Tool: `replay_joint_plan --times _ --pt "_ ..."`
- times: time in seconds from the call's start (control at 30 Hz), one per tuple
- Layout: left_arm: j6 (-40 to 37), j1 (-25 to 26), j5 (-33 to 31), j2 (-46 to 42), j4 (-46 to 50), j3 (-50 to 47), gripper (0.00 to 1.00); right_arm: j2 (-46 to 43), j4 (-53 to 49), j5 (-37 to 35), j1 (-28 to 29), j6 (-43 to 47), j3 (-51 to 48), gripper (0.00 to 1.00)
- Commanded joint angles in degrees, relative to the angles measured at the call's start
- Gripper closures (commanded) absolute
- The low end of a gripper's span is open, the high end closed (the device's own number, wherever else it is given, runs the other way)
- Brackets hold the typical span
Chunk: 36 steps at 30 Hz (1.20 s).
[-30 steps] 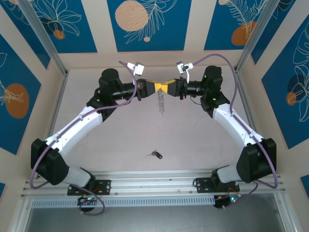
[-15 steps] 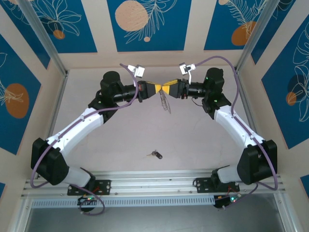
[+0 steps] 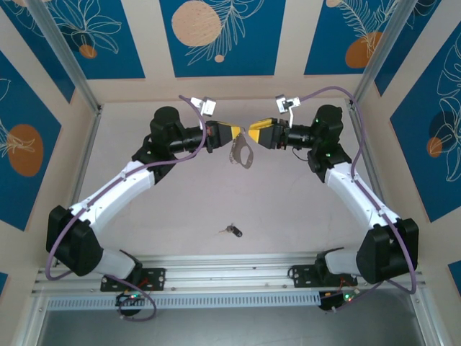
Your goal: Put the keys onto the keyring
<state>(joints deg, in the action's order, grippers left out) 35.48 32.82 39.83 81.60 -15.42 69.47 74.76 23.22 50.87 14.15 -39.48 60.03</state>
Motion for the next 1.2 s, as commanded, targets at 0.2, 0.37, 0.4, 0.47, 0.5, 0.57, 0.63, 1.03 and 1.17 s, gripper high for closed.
replay_joint_plan --times 0.2,0.37,0.4,0.47,0.5,0.57,0.63,1.03,1.17 --pt "-0.3 0.54 1.46 0.01 -2.64 0.56 1.0 1.97 5.15 1.09 0.68 -3.14 -0.76 0.55" --pt "-0.03 0.58 1.47 -0.04 -3.01 0.53 1.0 3.51 5.36 1.06 1.93 -3.05 0.43 0.58" --pt "0.05 0.57 1.47 -0.05 -3.06 0.56 1.0 3.83 5.56 1.05 2.14 -3.09 0.63 0.59" --pt "0.08 0.56 1.47 -0.04 -3.04 0.51 1.0 4.23 6.12 0.97 2.33 -3.42 0.6 0.62" --pt "0.15 0.58 1.47 -0.04 -3.07 0.56 1.0 4.34 6.45 0.91 2.37 -3.51 0.62 0.63" --pt "0.15 0.58 1.47 -0.04 -3.12 0.54 1.0 4.44 6.95 0.71 2.41 -3.8 0.61 0.66" --pt "0.11 0.58 1.56 -0.05 -3.09 0.49 1.0 4.52 7.35 0.63 2.37 -4.09 0.75 0.7" --pt "0.32 0.58 1.65 0.22 -3.73 0.07 1.0 4.69 8.05 1.4 2.56 -4.39 0.88 0.99" --pt "0.34 0.58 1.67 0.28 -3.65 0.08 1.0 4.36 7.94 1.58 2.46 -4.09 0.38 1.0"
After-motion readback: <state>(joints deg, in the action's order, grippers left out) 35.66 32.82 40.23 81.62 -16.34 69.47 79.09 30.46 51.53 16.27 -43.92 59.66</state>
